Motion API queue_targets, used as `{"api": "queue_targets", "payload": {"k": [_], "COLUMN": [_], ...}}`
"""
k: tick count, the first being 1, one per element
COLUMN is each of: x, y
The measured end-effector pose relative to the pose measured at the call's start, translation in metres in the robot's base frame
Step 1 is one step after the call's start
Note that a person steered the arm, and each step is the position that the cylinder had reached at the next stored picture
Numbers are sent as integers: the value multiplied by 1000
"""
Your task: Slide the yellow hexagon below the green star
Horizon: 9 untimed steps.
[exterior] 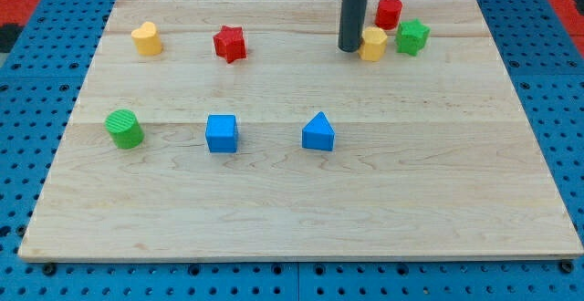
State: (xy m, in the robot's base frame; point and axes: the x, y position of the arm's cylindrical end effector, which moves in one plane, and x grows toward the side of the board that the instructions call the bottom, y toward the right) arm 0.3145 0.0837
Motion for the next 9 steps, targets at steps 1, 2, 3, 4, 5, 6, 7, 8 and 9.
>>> {"api": "queue_targets", "payload": {"k": [1,2,3,4,5,6,7,8,9], "x": [1,-36,-78,-74,-44,-7,13,14,22], "y": [2,-1,-6,7,12,16,42,78,99]}}
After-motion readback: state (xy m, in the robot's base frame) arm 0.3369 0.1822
